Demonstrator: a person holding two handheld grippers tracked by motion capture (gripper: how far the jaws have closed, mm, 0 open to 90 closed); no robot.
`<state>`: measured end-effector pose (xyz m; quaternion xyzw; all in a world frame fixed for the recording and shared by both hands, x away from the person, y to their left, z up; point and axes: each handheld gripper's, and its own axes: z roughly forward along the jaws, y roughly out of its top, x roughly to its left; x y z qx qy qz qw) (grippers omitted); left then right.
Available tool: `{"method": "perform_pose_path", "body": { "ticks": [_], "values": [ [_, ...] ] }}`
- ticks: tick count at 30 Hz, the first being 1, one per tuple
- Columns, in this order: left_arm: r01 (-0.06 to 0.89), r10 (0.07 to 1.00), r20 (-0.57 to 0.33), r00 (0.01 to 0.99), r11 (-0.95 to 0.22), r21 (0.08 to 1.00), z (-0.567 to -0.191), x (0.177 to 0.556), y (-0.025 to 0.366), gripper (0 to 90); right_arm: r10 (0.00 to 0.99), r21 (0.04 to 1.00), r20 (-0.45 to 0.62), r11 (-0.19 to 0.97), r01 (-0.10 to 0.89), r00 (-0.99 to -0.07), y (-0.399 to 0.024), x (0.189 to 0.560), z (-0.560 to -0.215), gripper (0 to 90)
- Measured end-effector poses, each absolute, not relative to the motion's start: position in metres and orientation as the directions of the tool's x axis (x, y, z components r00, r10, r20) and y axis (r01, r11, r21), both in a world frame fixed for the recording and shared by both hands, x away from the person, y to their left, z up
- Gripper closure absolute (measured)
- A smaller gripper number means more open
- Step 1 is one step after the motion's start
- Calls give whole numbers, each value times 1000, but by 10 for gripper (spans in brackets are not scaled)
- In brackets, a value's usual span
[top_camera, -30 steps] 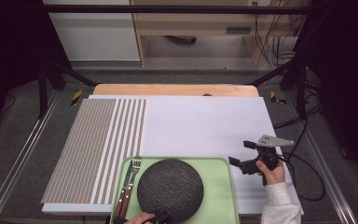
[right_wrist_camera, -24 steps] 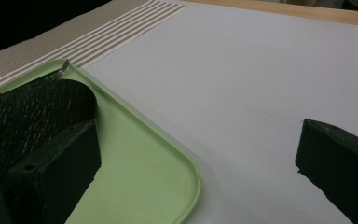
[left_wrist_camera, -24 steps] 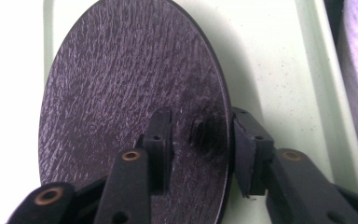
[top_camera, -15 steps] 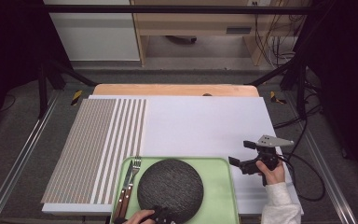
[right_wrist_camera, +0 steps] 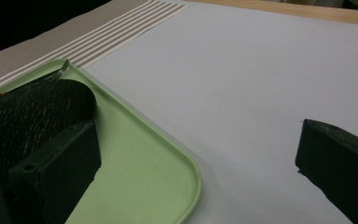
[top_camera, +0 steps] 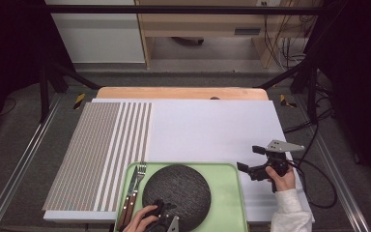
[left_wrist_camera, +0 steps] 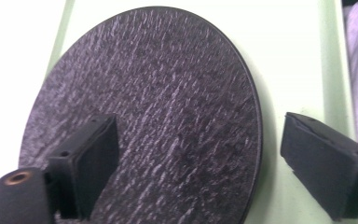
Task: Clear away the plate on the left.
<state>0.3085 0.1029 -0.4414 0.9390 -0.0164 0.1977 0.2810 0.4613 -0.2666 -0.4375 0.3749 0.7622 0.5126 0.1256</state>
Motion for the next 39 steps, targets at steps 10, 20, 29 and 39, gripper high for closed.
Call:
{"method": "perform_pose_path", "body": {
  "ticks": [10,20,29,39],
  "values": [
    [-47,165,285,944,-789,613,-424,324,117,63,700,875,193,194,443,-687,-267,461,-438,6],
    [67,285,205,936,-718,693,-414,351,141,45,700,874,193,195,444,-687,-267,461,-438,6],
    [166,395,145,907,-652,740,-415,377,171,45,700,874,193,196,445,-687,-266,462,-438,6],
    [268,539,92,837,-551,790,-418,403,214,45,701,873,192,198,446,-687,-267,462,-438,5]
  ]
}}
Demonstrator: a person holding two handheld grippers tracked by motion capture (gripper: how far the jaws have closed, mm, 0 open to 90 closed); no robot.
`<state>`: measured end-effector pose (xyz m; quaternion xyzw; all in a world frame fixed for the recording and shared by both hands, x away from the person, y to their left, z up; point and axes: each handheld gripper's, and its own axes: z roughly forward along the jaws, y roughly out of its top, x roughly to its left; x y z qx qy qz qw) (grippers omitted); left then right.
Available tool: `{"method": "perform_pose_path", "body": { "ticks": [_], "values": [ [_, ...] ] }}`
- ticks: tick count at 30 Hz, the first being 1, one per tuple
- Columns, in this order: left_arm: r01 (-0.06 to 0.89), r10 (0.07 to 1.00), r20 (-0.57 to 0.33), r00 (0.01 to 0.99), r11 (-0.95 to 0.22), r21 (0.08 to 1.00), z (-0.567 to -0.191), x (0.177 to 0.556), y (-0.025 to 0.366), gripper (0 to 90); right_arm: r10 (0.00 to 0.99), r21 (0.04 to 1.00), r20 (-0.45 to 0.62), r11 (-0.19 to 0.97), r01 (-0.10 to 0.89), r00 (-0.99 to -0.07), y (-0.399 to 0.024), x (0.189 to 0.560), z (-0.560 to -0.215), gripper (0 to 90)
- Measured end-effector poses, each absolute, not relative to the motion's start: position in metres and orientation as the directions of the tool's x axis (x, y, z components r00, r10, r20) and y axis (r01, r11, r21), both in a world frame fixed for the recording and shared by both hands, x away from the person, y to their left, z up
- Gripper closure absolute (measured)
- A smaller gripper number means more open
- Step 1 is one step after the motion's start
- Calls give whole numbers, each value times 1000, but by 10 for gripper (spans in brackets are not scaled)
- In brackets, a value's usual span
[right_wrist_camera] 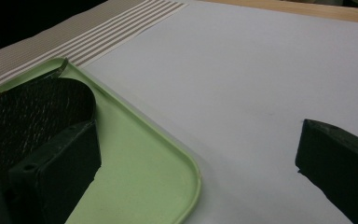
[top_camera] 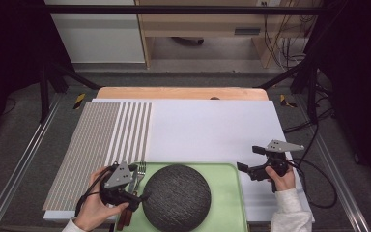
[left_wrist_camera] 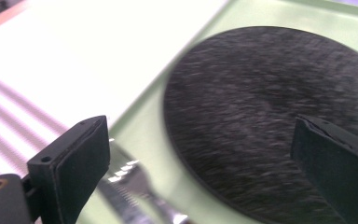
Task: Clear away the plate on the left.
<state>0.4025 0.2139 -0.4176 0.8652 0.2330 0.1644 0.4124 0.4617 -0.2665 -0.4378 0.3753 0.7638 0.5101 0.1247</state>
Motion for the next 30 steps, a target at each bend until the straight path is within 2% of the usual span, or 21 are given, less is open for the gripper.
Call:
{"method": "perform_pose_path", "body": {
  "ticks": [13,30],
  "values": [
    [370,677,27,736,-436,820,-430,424,268,45,702,872,189,203,446,-687,-267,462,-438,6],
    [451,764,-35,644,-343,824,-452,441,311,45,705,861,186,218,459,-685,-266,463,-441,6]
  ]
}}
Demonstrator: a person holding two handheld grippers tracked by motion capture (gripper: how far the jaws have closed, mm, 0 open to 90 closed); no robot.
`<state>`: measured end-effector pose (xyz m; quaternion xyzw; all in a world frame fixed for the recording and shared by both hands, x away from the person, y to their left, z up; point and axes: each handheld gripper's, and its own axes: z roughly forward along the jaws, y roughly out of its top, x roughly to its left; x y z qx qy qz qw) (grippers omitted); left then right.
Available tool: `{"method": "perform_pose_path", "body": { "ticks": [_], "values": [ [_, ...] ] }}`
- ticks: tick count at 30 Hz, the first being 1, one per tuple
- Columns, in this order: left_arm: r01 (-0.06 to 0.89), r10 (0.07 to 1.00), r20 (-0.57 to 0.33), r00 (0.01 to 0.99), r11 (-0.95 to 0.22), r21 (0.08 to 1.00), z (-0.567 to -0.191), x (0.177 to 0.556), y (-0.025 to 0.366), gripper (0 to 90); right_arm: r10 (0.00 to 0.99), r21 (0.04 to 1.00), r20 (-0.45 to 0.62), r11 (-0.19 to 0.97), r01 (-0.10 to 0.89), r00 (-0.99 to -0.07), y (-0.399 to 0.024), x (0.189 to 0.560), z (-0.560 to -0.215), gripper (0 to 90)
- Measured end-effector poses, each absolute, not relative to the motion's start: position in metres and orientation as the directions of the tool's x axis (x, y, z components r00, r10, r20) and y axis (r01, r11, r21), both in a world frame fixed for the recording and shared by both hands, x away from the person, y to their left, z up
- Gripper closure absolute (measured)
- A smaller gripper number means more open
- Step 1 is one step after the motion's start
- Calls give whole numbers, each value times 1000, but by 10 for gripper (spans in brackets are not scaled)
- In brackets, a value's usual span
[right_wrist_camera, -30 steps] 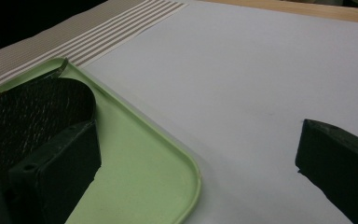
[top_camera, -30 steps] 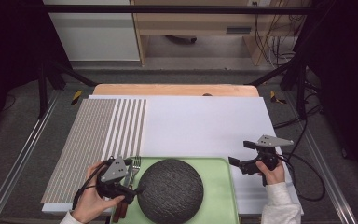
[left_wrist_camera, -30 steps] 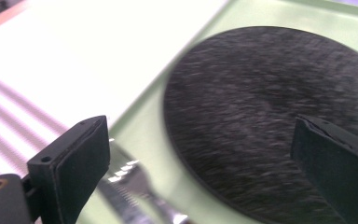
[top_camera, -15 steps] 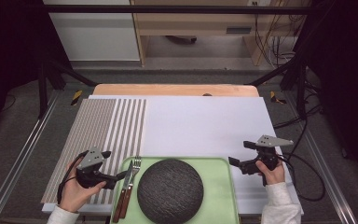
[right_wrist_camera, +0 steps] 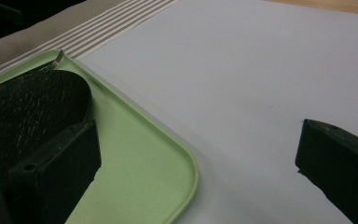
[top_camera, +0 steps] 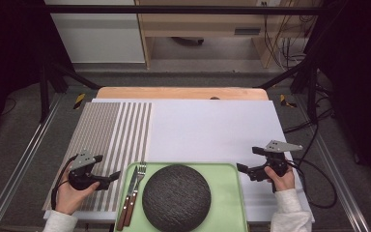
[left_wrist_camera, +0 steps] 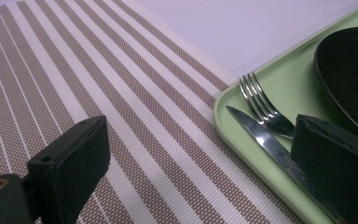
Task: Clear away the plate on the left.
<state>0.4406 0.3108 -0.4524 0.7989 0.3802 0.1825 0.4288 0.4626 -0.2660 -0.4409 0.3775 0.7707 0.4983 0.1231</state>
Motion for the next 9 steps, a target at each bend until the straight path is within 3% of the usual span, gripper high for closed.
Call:
{"method": "perform_pose_path", "body": {
  "ticks": [9],
  "values": [
    [470,777,-38,629,-341,814,-459,442,316,45,704,860,189,218,462,-685,-266,462,-441,6]
  ]
}}
